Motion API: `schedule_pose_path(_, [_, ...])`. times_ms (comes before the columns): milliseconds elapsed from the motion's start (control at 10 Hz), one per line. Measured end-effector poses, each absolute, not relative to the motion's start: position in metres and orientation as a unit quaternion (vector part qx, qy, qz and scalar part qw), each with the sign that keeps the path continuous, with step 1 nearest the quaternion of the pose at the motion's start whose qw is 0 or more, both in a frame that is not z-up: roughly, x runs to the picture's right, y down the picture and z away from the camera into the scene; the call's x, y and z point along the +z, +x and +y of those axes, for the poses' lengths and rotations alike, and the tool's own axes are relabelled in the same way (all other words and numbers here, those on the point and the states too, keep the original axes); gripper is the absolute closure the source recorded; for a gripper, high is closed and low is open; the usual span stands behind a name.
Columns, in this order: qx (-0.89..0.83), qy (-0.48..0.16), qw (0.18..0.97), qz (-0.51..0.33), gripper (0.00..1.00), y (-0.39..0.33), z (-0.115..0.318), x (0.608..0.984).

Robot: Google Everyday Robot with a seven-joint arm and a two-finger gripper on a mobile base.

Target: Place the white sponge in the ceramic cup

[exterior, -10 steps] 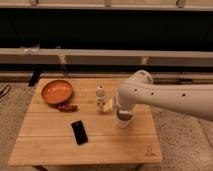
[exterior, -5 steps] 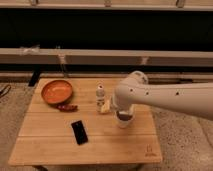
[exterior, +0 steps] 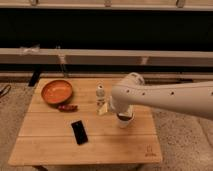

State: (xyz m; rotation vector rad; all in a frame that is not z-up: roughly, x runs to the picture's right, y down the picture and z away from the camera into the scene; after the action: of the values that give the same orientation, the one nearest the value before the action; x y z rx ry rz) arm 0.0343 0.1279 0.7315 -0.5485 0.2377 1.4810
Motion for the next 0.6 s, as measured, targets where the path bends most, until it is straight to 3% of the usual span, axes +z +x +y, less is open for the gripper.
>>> schedule_pose_path(600, [0.650, -0.262, 0.703, 0.122, 0.20, 0.027, 0.147, 0.736])
